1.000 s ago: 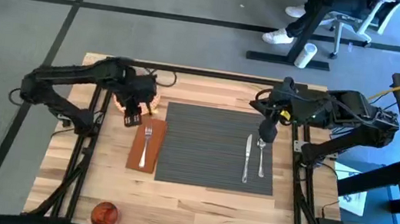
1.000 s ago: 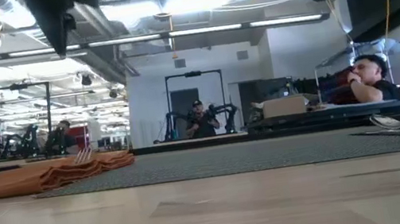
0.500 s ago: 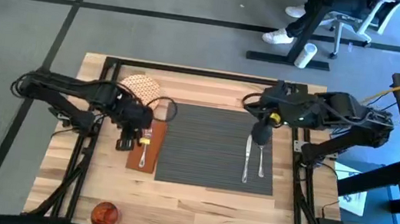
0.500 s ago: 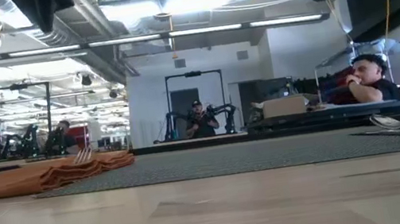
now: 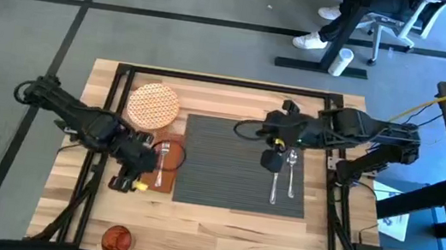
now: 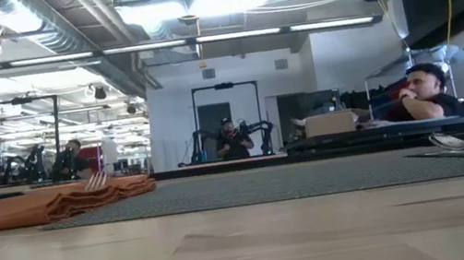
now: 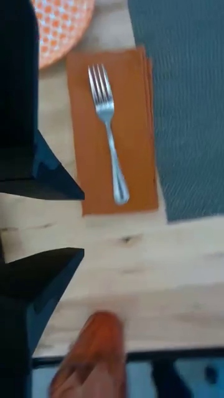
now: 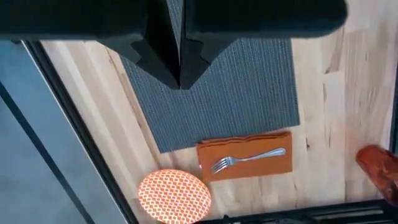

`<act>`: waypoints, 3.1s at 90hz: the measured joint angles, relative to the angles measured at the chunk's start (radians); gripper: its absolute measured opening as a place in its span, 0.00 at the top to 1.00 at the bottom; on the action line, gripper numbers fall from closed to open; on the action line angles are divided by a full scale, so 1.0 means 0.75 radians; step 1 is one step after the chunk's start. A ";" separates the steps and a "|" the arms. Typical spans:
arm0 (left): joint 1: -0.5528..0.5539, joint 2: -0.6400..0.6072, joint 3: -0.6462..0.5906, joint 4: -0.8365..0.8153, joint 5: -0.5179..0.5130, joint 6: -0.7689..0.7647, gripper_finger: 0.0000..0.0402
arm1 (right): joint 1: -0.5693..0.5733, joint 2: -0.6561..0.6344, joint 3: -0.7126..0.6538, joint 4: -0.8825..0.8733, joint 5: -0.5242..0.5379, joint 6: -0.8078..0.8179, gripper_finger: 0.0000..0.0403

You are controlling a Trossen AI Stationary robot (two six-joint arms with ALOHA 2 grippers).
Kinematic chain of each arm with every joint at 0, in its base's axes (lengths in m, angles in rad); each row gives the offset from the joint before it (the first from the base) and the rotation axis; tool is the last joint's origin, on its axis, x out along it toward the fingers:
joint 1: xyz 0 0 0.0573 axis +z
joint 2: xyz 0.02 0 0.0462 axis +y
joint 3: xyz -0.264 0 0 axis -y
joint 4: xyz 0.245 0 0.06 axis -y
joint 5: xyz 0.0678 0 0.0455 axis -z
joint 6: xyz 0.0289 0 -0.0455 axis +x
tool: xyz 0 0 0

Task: Set table place
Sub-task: Put the orange glass on the top left of the gray tablemat

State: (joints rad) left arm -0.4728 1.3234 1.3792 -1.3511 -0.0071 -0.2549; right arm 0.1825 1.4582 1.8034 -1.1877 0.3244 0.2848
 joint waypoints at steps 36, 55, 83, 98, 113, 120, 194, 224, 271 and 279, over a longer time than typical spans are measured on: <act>-0.346 0.070 0.000 0.055 0.017 -0.204 0.71 | 0.000 -0.031 0.000 -0.001 0.006 -0.002 1.00; -0.445 0.192 -0.001 0.209 0.151 -0.317 0.71 | 0.000 -0.031 0.000 -0.025 0.005 -0.002 1.00; -0.519 0.318 -0.001 0.344 0.157 -0.434 0.71 | 0.000 -0.032 0.000 -0.027 -0.017 -0.002 1.00; -0.543 0.381 -0.001 0.350 0.159 -0.429 0.71 | 0.000 -0.032 0.000 -0.028 -0.032 -0.003 1.00; -0.554 0.457 -0.001 0.352 0.159 -0.429 0.71 | 0.000 -0.032 0.000 -0.028 -0.032 -0.003 1.00; -0.557 0.496 -0.001 0.352 0.159 -0.429 0.71 | 0.000 -0.032 0.000 -0.028 -0.031 -0.003 1.00; -0.481 0.501 -0.002 0.171 0.271 -0.429 1.00 | 0.000 -0.064 0.000 -0.091 -0.029 -0.006 1.00; -0.174 0.323 -0.001 -0.043 0.135 -0.315 1.00 | 0.000 -0.206 0.000 -0.136 -0.005 0.067 1.00; 0.626 0.274 -0.001 0.339 0.022 0.293 1.00 | 0.001 -0.333 0.000 -0.296 0.013 0.194 1.00; 0.751 0.280 0.000 0.424 0.026 0.368 1.00 | 0.001 -0.332 0.000 -0.301 0.032 0.208 1.00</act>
State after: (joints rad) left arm 0.0901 1.5337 1.3792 -1.0328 0.0127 0.0209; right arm 0.1833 1.2091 1.8034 -1.4133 0.3485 0.4406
